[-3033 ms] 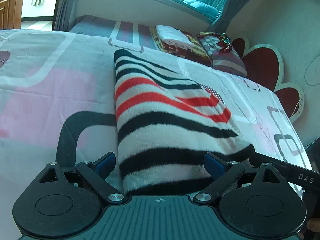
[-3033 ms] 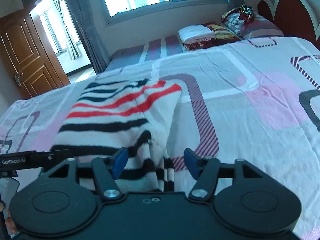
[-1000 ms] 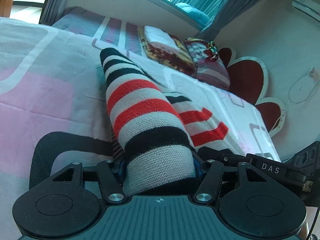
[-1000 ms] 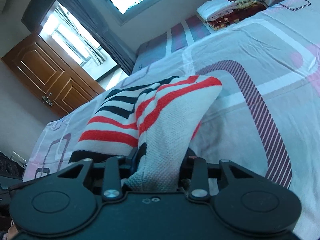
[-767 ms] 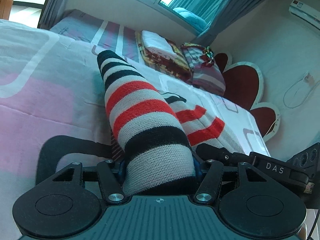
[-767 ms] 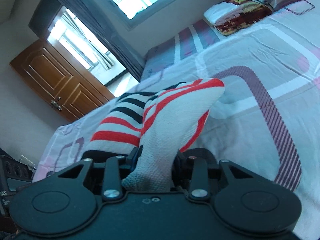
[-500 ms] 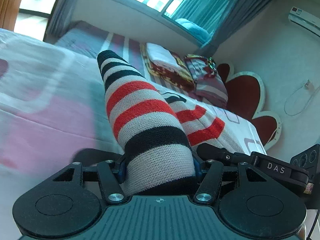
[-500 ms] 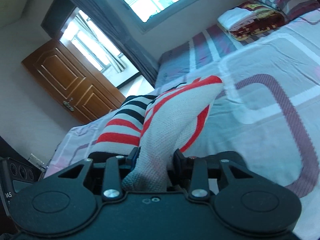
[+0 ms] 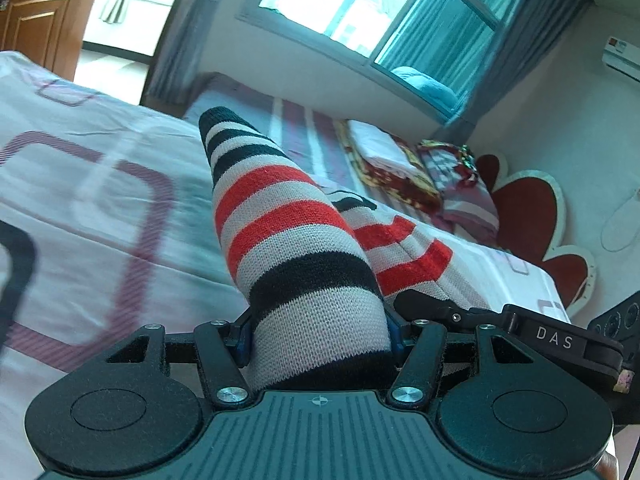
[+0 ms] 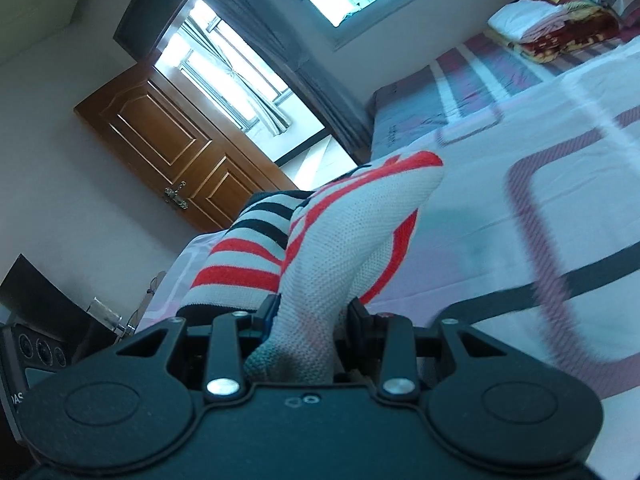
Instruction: Fold small clothes
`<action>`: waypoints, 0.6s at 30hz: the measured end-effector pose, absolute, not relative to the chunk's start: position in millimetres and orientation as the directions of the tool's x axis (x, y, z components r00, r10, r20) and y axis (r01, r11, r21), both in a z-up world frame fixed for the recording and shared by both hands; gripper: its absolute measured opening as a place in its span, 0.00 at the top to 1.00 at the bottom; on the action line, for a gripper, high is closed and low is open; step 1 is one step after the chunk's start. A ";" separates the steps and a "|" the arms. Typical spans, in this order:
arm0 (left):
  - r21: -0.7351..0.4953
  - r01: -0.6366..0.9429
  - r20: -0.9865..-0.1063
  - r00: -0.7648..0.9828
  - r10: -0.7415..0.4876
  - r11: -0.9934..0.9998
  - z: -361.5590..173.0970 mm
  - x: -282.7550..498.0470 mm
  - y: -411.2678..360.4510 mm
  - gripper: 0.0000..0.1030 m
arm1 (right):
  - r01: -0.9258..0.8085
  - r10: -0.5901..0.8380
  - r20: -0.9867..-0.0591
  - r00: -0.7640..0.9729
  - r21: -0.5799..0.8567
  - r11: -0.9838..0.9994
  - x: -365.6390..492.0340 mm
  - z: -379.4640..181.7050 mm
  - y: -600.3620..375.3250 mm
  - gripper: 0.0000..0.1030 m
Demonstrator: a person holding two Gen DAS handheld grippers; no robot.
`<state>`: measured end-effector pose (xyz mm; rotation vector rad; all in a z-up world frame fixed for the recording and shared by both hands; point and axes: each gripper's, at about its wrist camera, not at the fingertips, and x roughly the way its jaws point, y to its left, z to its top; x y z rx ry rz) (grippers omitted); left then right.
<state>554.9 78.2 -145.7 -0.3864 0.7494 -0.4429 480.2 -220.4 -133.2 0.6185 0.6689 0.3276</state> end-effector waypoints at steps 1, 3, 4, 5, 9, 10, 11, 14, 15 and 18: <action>-0.482 0.243 -0.565 0.648 -0.511 0.842 -149.8 561.0 89.3 0.42 | -0.085 0.469 -0.475 0.744 0.629 0.773 484.4 -136.1 -209.9 0.66; -0.481 0.242 -0.569 0.646 -0.510 0.843 -157.7 572.3 107.6 0.42 | -0.078 0.464 -0.476 0.747 0.631 0.772 492.1 -142.6 -187.6 0.66; -0.481 0.241 -0.571 0.643 -0.510 0.843 -162.4 577.0 115.7 0.42 | -0.073 0.462 -0.475 0.749 0.634 0.770 496.0 -146.7 -178.5 0.66; -0.478 0.243 -0.573 0.641 -0.510 0.844 -167.0 582.3 123.4 0.42 | -0.065 0.458 -0.478 0.750 0.635 0.770 500.5 -150.7 -169.6 0.66; -0.466 0.244 -0.592 0.629 -0.504 0.851 -188.9 601.1 146.0 0.42 | -0.041 0.441 -0.490 0.752 0.633 0.773 511.6 -166.8 -146.2 0.66; -0.456 0.244 -0.601 0.625 -0.498 0.856 -195.0 603.8 148.5 0.42 | -0.033 0.435 -0.496 0.751 0.631 0.775 514.1 -171.7 -141.4 0.66; -0.445 0.238 -0.615 0.619 -0.488 0.863 -203.4 605.8 151.5 0.42 | -0.023 0.428 -0.505 0.749 0.627 0.779 517.6 -176.6 -139.3 0.67; -0.463 0.209 -0.623 0.614 -0.484 0.862 -229.4 604.2 172.5 0.30 | 0.006 0.391 -0.548 0.739 0.587 0.810 521.9 -190.1 -137.4 0.66; -0.466 0.205 -0.621 0.618 -0.483 0.861 -235.2 601.5 175.3 0.26 | 0.024 0.367 -0.565 0.739 0.567 0.824 522.5 -194.1 -140.0 0.64; -0.449 0.218 -0.611 0.632 -0.476 0.867 -237.9 593.7 175.4 0.25 | 0.055 0.342 -0.607 0.718 0.539 0.841 520.3 -208.1 -146.7 0.58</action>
